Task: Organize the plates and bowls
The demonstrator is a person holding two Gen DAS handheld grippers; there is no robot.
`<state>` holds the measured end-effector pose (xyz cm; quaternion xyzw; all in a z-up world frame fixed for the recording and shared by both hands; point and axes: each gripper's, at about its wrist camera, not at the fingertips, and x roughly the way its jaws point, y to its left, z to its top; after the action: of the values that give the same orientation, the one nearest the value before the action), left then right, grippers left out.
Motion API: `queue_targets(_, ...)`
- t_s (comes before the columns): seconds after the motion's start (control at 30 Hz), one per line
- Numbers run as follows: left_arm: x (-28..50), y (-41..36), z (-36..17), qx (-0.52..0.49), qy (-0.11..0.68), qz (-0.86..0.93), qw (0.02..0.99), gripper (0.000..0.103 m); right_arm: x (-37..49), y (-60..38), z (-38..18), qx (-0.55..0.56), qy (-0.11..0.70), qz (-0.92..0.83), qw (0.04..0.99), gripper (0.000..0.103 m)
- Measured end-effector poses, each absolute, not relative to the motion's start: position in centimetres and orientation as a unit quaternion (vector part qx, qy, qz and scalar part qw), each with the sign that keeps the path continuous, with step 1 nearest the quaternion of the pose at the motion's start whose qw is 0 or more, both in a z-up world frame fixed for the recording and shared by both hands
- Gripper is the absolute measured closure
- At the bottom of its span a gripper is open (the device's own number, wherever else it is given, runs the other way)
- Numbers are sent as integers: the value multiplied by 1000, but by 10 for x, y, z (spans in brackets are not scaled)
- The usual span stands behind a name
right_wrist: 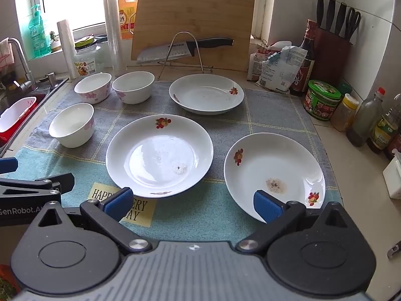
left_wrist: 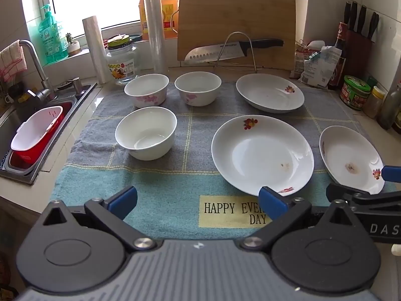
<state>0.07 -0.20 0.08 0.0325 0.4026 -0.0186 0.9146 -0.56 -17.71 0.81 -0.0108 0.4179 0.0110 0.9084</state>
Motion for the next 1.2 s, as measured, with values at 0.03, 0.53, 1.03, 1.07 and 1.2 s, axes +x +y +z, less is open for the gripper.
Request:
queue_targets(0.03,2,-1,1,32,404,-19,914,1,-6,-177,8,-11,418,11,908,0)
queue_targets(0.53,2,-2,3,33,402,-20,915,1,-6,-178,10,-9,417,10,909,0)
queue_targets(1.03,1,-4,7,34,398,-17,916,1,-7,-181,12,-9,413,11,911,0)
queue_targets(1.07,1,-5,8,34,398,-16,916,1,-7,-181,13,-8,413,11,911,0)
queue_targets(1.2,0,-7,8,35,398,-14,917,1,-7,-181,12,-9,412,11,911,0)
